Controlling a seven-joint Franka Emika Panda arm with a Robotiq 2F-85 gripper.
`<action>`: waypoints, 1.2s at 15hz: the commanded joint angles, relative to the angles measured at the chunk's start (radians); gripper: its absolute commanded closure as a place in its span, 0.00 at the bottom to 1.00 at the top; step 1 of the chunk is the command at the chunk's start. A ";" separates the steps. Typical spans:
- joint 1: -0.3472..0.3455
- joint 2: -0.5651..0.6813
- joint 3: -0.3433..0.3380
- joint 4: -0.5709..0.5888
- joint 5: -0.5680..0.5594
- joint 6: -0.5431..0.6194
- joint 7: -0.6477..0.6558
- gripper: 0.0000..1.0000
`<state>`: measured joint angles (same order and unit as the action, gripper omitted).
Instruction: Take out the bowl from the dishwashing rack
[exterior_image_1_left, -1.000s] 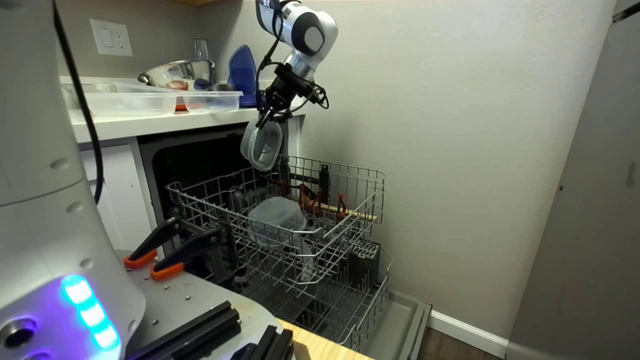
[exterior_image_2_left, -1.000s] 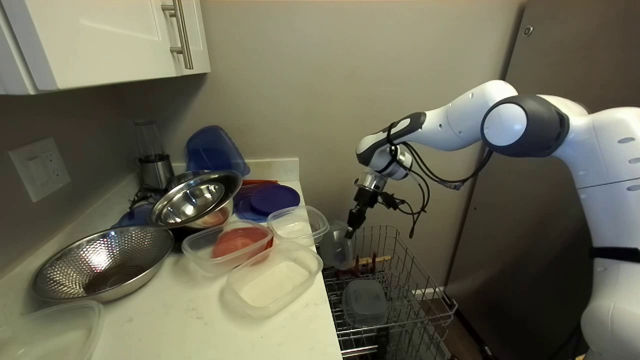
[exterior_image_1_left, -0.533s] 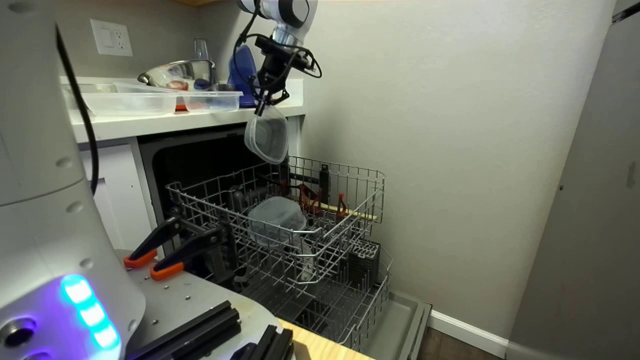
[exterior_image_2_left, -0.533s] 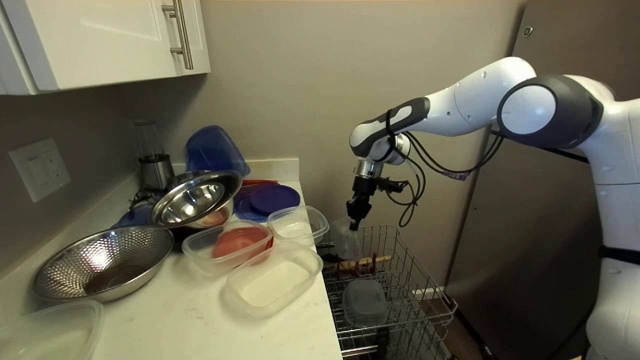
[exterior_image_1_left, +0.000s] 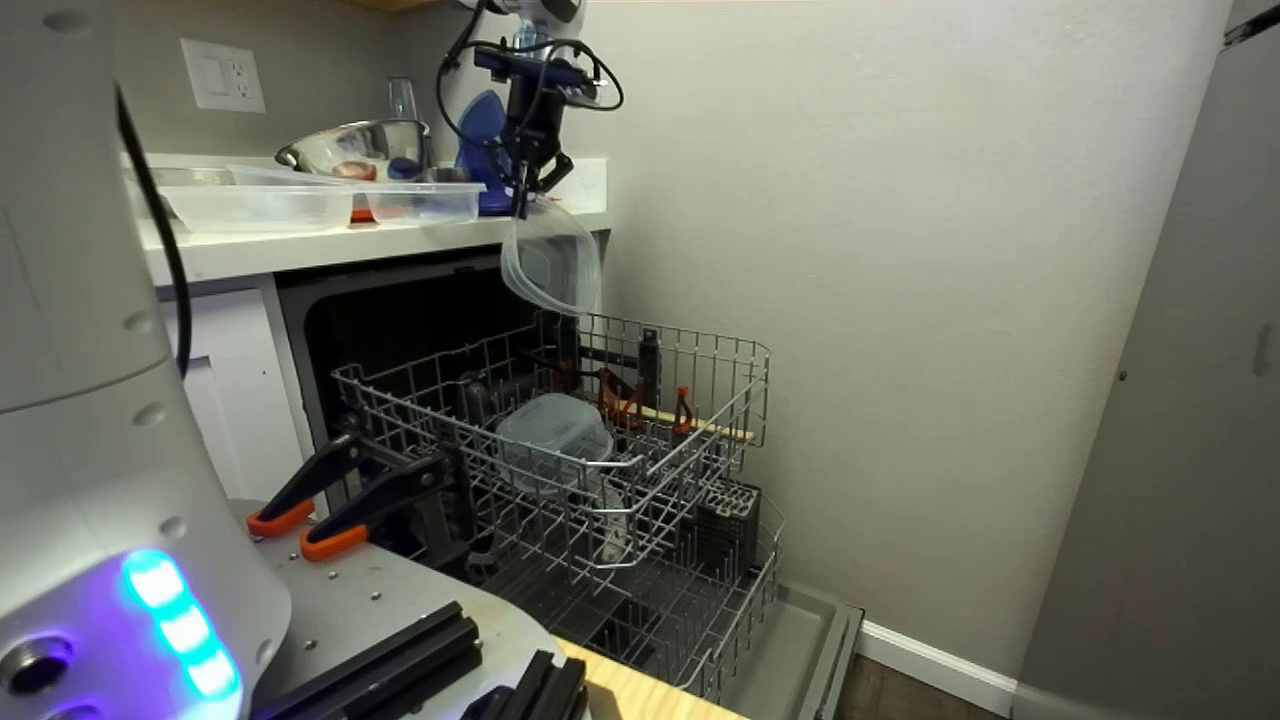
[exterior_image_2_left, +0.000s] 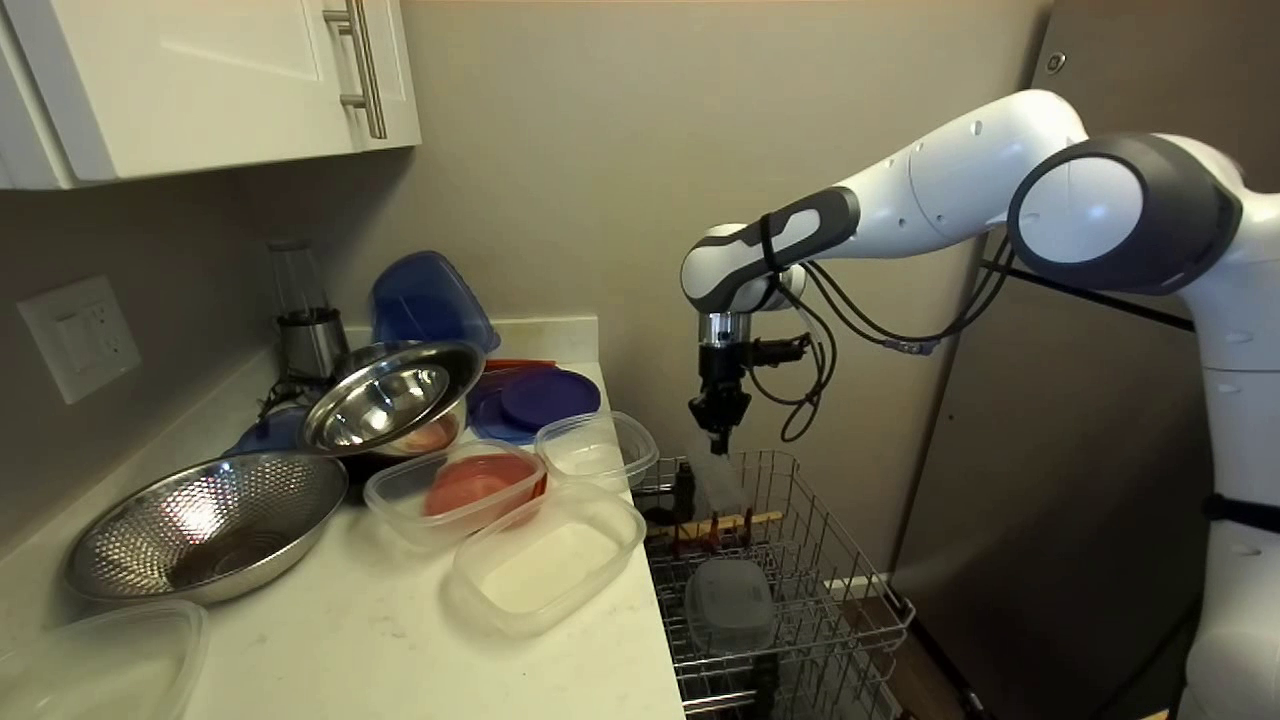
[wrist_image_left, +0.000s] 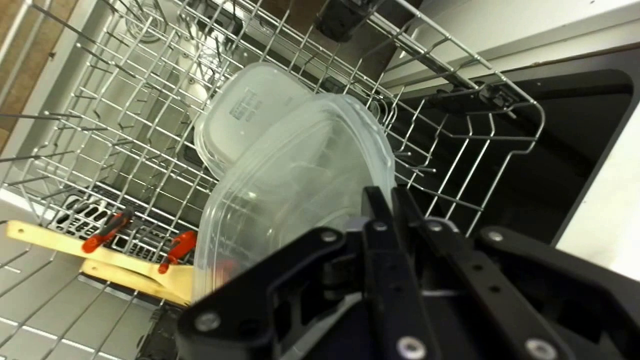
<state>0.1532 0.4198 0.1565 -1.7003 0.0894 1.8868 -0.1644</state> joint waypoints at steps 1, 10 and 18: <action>0.044 -0.032 -0.018 0.018 -0.098 -0.062 0.117 0.97; 0.124 -0.026 -0.028 0.086 -0.314 -0.076 0.257 0.97; 0.123 -0.006 -0.022 0.102 -0.332 -0.067 0.253 0.93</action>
<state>0.2776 0.4125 0.1312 -1.6033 -0.2418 1.8241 0.0871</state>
